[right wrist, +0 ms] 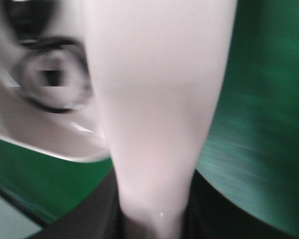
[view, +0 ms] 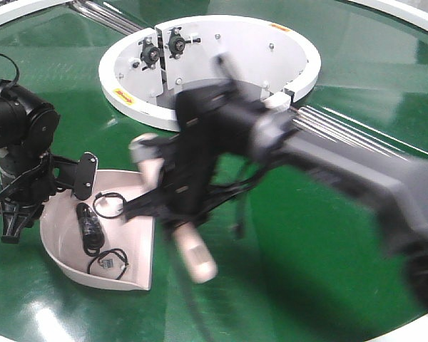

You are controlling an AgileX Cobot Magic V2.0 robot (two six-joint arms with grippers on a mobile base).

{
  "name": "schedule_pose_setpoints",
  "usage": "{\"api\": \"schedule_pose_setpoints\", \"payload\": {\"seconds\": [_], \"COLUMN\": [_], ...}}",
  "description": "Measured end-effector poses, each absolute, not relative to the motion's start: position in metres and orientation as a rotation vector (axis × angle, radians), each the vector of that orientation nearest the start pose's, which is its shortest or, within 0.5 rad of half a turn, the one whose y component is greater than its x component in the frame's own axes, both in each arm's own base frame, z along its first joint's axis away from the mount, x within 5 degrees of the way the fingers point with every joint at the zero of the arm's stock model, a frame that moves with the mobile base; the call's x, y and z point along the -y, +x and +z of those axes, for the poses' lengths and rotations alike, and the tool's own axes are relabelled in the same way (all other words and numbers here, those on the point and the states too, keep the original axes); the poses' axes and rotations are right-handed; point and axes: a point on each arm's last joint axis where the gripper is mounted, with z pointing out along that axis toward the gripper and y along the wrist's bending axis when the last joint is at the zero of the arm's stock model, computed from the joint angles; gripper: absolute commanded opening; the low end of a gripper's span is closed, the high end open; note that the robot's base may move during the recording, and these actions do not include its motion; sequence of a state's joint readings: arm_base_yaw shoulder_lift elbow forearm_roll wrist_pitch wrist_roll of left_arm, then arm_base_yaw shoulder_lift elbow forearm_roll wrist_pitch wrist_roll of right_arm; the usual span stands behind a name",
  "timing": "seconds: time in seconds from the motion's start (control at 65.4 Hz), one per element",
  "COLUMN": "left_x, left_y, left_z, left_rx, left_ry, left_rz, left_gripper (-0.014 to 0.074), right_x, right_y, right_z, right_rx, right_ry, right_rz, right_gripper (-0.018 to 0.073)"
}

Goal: Clean and inspect green conveyor with broom and dustpan
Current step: 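Sweep the black cables with the brush into the held dustpan, then move the brush back and lower it onto the belt with the right gripper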

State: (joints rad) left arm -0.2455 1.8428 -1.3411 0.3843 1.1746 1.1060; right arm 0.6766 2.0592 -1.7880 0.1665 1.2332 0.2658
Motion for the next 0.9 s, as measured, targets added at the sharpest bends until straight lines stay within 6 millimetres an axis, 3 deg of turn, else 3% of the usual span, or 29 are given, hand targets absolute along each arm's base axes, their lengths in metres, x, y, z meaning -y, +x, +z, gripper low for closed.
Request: {"api": "schedule_pose_setpoints", "payload": {"seconds": [0.245, 0.367, 0.474, 0.657, 0.902], "left_x": [0.055, 0.055, 0.055, 0.055, 0.055], "left_y": [0.349, 0.349, 0.349, 0.349, 0.349], "left_z": [0.218, 0.218, 0.218, 0.218, 0.218], "left_rx": [-2.383, -2.383, -2.383, -2.383, -2.384], "left_ry": [2.23, 2.23, 2.23, 2.23, 2.231], "left_rz": [0.516, 0.516, 0.516, 0.516, 0.516], "left_gripper": [-0.0006, -0.0006, -0.0006, -0.0006, -0.0006], "right_x": [-0.191, -0.157, -0.129, -0.098, -0.089], "right_y": [0.321, 0.311, 0.3, 0.283, 0.271], "right_z": [0.277, 0.28, 0.268, 0.242, 0.217], "right_rx": [-2.973, -2.982, -3.014, -3.068, -3.098], "right_ry": [-0.472, -0.435, -0.415, -0.38, -0.397], "right_rz": [0.238, 0.22, 0.196, 0.169, 0.149], "right_gripper": [-0.0001, -0.0001, -0.0001, -0.0001, -0.0001]}}
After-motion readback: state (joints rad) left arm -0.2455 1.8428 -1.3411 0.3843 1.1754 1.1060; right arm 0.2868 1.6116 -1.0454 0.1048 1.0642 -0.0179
